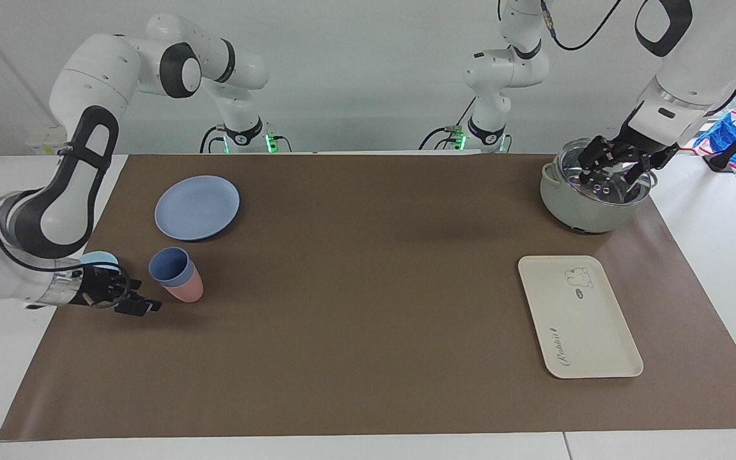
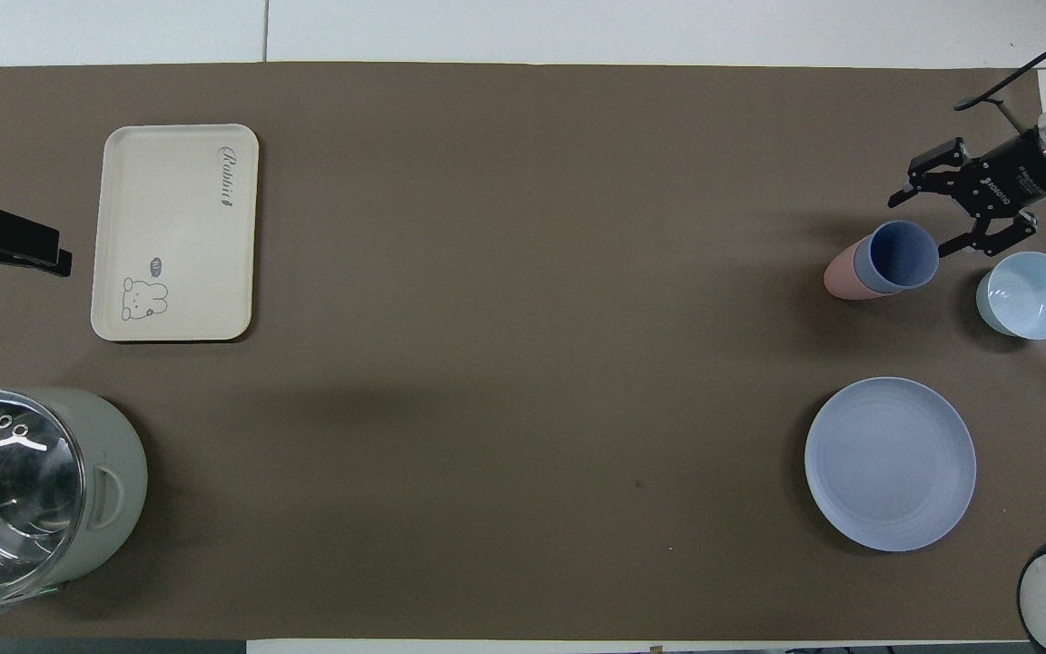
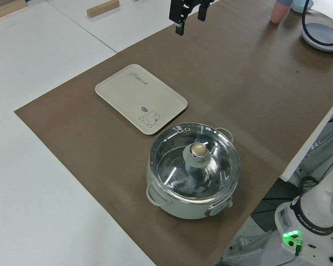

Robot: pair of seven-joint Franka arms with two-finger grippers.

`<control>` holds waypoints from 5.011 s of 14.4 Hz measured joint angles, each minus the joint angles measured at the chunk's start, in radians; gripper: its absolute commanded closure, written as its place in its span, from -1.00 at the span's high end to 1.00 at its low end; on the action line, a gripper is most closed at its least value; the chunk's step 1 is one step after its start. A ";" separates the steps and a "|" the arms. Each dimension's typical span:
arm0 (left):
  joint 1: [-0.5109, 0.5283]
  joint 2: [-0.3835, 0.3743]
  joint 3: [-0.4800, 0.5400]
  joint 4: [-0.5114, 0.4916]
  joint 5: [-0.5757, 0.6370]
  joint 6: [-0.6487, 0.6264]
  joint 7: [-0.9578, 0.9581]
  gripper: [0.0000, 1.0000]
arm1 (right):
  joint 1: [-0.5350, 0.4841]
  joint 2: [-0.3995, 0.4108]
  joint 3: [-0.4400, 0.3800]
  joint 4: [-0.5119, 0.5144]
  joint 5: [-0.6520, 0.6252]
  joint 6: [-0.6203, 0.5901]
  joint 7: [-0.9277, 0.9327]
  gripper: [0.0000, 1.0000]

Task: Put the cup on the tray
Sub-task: 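Move the right gripper over the pink-and-blue cup, then close the right gripper around the pink-and-blue cup, then lift the cup and carry it toward the tray with the right gripper, then reach the left gripper to the cup held by the right gripper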

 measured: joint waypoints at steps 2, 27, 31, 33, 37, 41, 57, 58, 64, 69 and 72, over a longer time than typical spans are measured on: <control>0.000 0.000 0.000 0.000 0.000 0.000 0.000 1.00 | -0.011 0.000 0.000 -0.032 0.001 0.002 0.000 1.00; 0.000 0.000 0.000 0.000 0.000 0.000 0.000 1.00 | -0.001 -0.029 0.009 -0.202 0.175 -0.012 0.161 -1.00; 0.000 0.000 0.000 0.000 0.000 0.000 0.000 1.00 | -0.001 -0.051 0.009 -0.216 0.194 -0.024 0.202 -1.00; 0.000 0.000 0.000 0.000 0.000 0.000 0.000 1.00 | -0.002 -0.068 0.009 -0.217 0.228 -0.046 0.225 -1.00; 0.000 0.000 0.000 0.000 0.000 0.000 0.000 1.00 | -0.021 -0.103 0.005 -0.253 0.346 -0.098 0.239 -1.00; 0.000 0.000 0.000 0.000 0.000 0.000 0.000 1.00 | -0.002 -0.172 0.010 -0.378 0.421 -0.104 0.261 -1.00; 0.000 0.000 0.000 0.000 0.000 0.000 0.000 1.00 | 0.651 -0.349 0.020 -0.468 0.636 0.443 1.015 -1.00; 0.000 0.000 0.000 0.000 0.000 0.000 0.000 1.00 | 0.686 -0.351 0.020 -0.474 0.641 0.487 1.047 -1.00; -0.032 -0.007 -0.007 -0.020 -0.010 -0.002 -0.111 1.00 | 0.872 -0.353 0.019 -0.529 0.691 0.752 1.143 -1.00; -0.252 -0.035 -0.027 -0.127 -0.016 0.204 -0.546 1.00 | 0.943 -0.355 0.018 -0.531 0.691 0.844 1.201 -1.00; -0.327 -0.056 -0.029 -0.227 -0.036 0.325 -0.720 1.00 | 0.945 -0.355 0.017 -0.531 0.691 0.860 1.201 -1.00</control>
